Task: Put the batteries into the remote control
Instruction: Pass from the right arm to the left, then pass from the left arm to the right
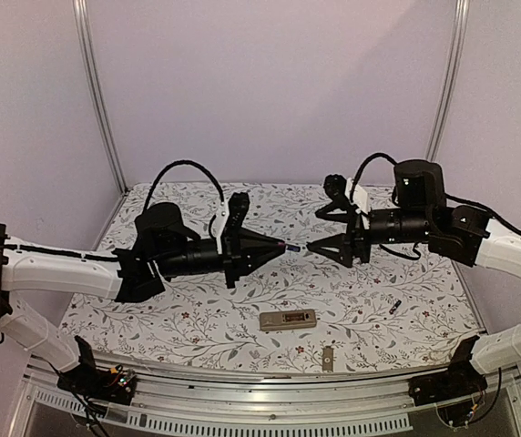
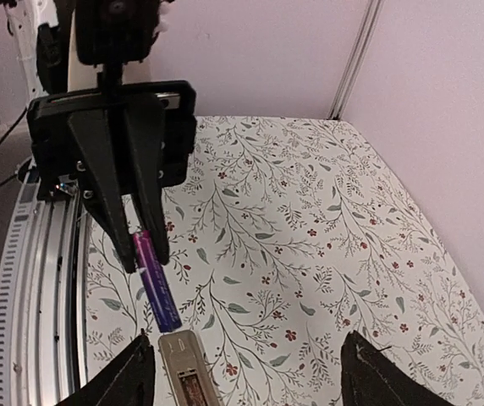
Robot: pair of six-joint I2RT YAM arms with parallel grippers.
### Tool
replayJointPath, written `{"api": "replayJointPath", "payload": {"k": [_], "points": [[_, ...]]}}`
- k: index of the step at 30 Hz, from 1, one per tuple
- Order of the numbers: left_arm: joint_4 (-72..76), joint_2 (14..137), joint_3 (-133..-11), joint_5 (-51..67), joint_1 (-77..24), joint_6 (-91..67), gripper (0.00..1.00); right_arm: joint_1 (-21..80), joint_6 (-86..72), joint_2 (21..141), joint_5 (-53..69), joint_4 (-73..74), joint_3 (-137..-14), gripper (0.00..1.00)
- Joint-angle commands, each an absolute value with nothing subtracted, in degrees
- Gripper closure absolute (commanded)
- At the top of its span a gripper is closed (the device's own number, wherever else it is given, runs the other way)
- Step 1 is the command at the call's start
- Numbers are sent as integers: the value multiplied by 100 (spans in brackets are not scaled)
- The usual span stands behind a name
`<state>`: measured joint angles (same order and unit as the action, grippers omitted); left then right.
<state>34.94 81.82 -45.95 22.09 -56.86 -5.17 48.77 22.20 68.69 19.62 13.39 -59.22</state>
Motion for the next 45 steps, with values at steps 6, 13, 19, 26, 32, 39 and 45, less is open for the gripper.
{"api": "replayJointPath", "payload": {"k": [6,13,19,26,32,39,45], "points": [[5528,8146,-4116,2526,-5615,-1133,100,4324,96,6627,4221,-639,-5166,26],[5428,8169,-4156,2511,-5613,-1031,100,4413,278,6695,4452,-936,-5069,35],[5395,8232,-4204,2543,-5622,-1002,100,4603,405,7002,4388,-1017,-5234,47],[5344,8278,-4263,2588,-5624,-991,100,4642,452,7089,4474,-1141,-5295,59],[5307,8281,-4295,2578,-5624,-946,100,4645,449,7133,4557,-1134,-5326,73],[5276,8262,-4289,2591,-5625,-915,100,4645,511,7137,4539,-947,-5384,89],[5320,8253,-4290,2610,-5624,-901,100,4647,560,7146,4391,-744,-5415,72]]}}
